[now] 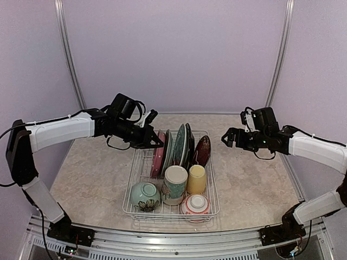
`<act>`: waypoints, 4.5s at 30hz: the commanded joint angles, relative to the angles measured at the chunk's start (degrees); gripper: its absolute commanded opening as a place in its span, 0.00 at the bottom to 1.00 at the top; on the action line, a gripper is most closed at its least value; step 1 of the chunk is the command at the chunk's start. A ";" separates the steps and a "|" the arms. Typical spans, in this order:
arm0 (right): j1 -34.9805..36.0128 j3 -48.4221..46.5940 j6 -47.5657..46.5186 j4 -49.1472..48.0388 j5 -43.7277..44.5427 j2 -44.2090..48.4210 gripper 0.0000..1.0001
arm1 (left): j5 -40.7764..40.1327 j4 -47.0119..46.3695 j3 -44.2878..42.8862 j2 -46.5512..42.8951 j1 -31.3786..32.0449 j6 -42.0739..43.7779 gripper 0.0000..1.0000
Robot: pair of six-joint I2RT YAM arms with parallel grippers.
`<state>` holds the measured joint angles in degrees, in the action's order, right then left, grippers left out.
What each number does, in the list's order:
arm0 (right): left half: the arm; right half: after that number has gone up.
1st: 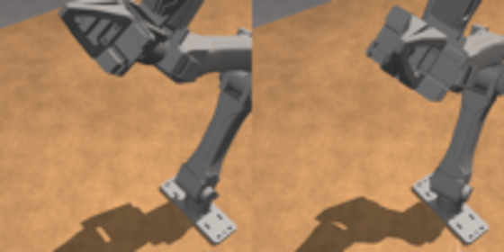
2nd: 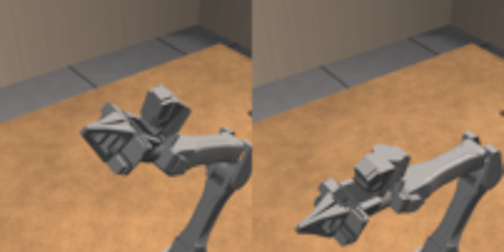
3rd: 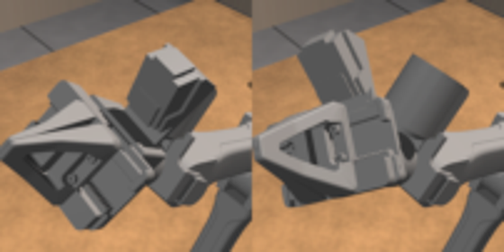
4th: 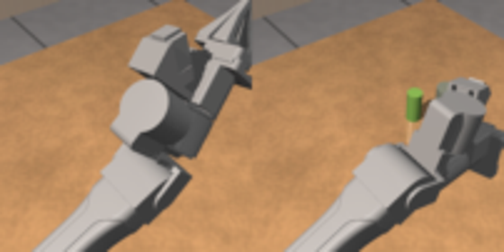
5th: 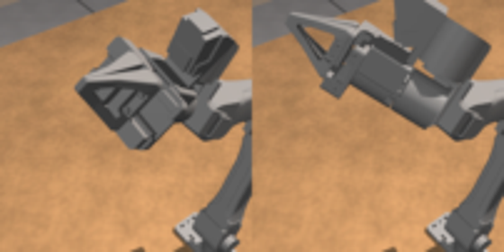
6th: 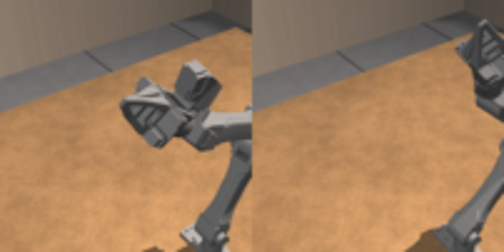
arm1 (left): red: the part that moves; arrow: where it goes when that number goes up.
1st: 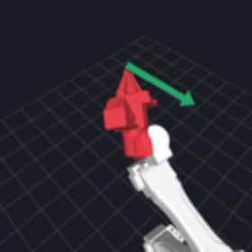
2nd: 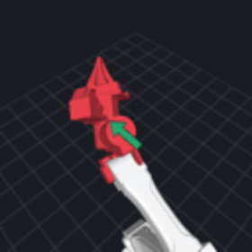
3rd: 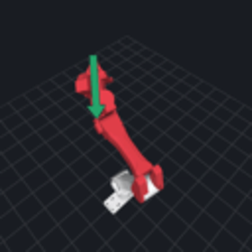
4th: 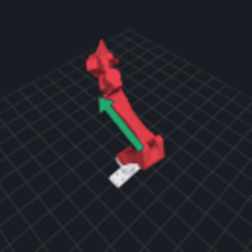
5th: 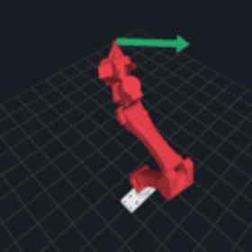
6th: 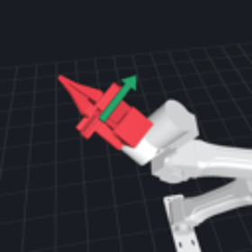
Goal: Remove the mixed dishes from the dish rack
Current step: Grab the plate from the dish rack, then place the plate at the center of the board.
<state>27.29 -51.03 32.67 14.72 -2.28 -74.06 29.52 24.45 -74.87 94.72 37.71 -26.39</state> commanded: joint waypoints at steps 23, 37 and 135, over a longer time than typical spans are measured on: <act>0.34 0.51 0.47 -1.37 1.81 1.90 1.00 | -5.69 5.08 -6.64 -7.41 -0.01 -2.79 0.00; 0.35 1.05 -0.28 -1.65 1.84 2.93 1.00 | -8.30 12.27 -15.46 -9.11 -0.01 -5.60 0.00; 5.93 -21.14 3.27 17.19 13.87 -16.61 1.00 | -6.07 33.00 -38.35 18.62 -29.35 0.82 0.63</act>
<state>29.47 -66.85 36.03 26.26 7.46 -89.82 14.72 62.96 -116.03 123.37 6.42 -24.47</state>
